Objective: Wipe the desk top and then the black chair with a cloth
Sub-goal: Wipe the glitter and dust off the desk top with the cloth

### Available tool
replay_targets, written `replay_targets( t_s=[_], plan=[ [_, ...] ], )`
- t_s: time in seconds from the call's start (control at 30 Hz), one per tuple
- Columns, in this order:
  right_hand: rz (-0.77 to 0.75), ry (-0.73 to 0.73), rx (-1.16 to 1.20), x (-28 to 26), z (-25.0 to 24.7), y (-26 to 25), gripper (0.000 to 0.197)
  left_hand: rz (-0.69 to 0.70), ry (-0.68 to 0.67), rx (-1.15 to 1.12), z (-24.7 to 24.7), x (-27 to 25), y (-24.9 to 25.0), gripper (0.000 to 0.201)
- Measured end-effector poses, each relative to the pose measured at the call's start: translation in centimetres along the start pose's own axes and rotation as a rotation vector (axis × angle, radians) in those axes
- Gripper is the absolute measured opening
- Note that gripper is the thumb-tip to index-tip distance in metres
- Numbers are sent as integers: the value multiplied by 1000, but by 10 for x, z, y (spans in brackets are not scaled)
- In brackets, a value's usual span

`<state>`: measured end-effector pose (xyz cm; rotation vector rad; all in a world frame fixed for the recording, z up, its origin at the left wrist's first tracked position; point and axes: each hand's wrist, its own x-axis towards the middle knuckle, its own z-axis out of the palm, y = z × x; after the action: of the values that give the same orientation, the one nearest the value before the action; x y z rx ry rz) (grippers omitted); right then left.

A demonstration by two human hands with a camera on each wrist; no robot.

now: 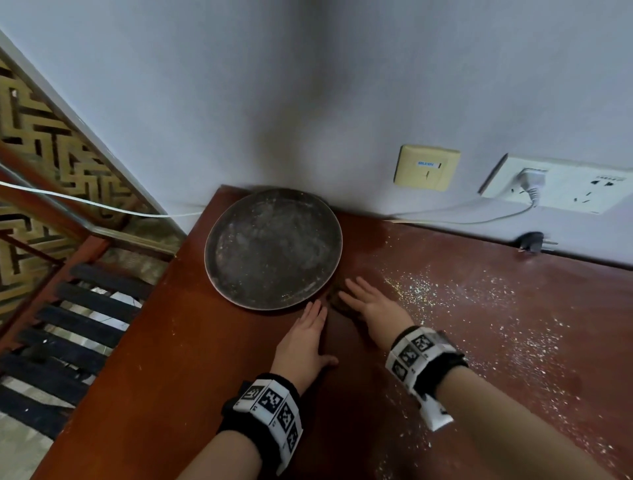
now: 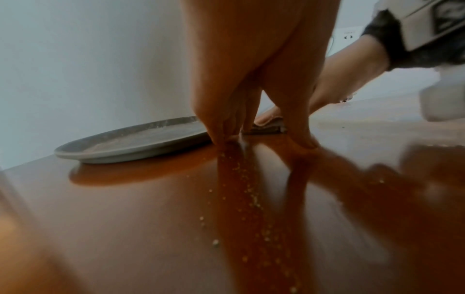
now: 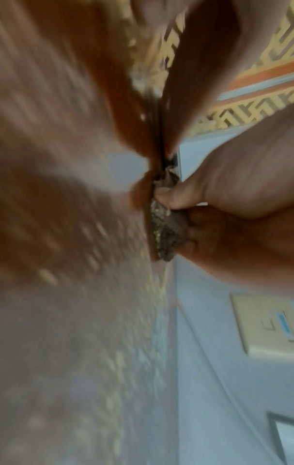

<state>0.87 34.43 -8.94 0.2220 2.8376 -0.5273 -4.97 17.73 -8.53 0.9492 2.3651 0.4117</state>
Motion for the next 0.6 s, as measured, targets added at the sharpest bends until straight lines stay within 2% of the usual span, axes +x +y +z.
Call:
replay_targets(
  t_s=[0.07,0.13,0.2,0.27,0.33,0.4,0.53,0.6],
  plan=[
    [148,51,74,13,-3,26,56,9,-4,4,3,2,4,93],
    [284,99,82,19,-4,31,59,20,-5,23,3,3,8,92],
    [246,57,28,17,-2,17,63,36,-10,49,4,7,11,90],
    [40,-28,-47,8,2,4,63,46,3,66,5,12,15,87],
    [-70,-85,-56,7,-5,12,61,52,19,57,4,16,19,81],
    [-28,-85,-14,18,-18,36,55,65,25,51,2,21,22,78],
    [274,56,17,36,-30,69,58,69,15,77,2,35,31,78],
    [211,13,-53,37,-28,55,56,61,-2,97,5,42,36,81]
  ],
)
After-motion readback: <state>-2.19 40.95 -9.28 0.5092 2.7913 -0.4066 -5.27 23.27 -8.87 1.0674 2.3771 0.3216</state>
